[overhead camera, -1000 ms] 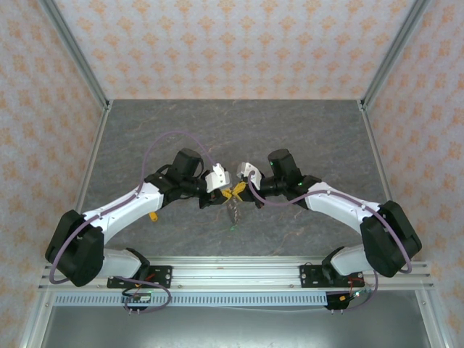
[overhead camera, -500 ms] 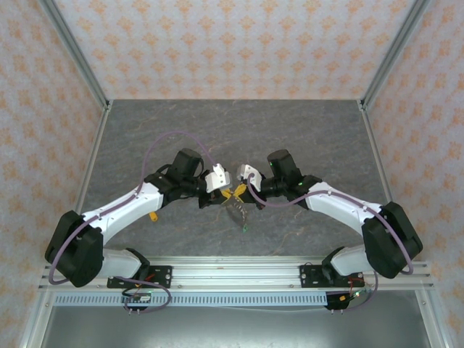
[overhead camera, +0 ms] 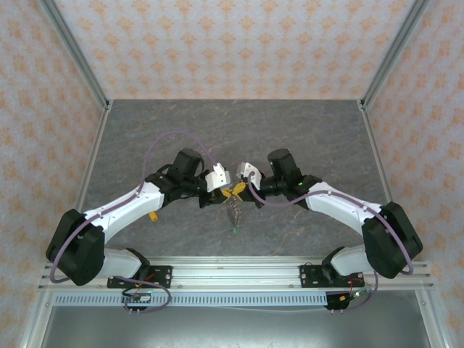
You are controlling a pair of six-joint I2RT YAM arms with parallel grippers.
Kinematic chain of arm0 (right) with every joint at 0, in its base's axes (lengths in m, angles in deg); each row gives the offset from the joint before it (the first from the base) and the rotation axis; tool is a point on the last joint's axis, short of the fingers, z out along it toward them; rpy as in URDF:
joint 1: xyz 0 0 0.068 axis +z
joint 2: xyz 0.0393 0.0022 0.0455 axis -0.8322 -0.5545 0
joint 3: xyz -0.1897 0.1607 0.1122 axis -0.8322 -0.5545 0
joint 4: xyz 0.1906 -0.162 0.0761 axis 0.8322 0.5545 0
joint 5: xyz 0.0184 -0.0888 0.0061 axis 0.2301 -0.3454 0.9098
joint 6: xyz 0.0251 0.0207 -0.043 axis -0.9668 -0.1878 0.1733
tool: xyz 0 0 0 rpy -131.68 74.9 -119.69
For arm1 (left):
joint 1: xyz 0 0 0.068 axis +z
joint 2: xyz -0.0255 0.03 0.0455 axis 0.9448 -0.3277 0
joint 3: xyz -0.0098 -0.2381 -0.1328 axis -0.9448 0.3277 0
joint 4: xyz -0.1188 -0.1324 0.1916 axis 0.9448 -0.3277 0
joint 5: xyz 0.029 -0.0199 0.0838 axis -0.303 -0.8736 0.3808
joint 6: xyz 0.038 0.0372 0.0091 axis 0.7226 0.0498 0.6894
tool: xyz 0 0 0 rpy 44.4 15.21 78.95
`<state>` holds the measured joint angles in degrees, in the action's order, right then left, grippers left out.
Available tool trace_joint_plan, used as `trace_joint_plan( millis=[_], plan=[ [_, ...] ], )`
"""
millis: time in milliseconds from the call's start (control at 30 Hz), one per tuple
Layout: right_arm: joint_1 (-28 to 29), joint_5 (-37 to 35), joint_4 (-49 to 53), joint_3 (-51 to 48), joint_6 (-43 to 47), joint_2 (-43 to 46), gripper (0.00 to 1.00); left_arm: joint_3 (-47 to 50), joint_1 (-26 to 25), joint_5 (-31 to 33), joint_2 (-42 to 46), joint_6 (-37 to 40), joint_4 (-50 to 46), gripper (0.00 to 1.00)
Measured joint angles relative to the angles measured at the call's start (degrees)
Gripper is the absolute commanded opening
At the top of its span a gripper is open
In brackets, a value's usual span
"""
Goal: Put the keys on the keyring
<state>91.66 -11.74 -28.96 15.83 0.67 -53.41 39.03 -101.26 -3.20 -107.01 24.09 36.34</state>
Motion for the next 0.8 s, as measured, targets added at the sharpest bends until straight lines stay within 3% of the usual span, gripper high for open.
trace_joint_plan(
  millis=[500,800],
  plan=[
    [0.0,0.0,-0.2,0.0,0.1,0.0,0.0,0.3,0.0,0.9,1.8,-0.1,0.5,0.21],
    [0.0,0.0,-0.3,0.0,0.2,0.0,0.0,1.1,0.0,0.8,3.1,-0.7,1.8,0.19]
  ],
)
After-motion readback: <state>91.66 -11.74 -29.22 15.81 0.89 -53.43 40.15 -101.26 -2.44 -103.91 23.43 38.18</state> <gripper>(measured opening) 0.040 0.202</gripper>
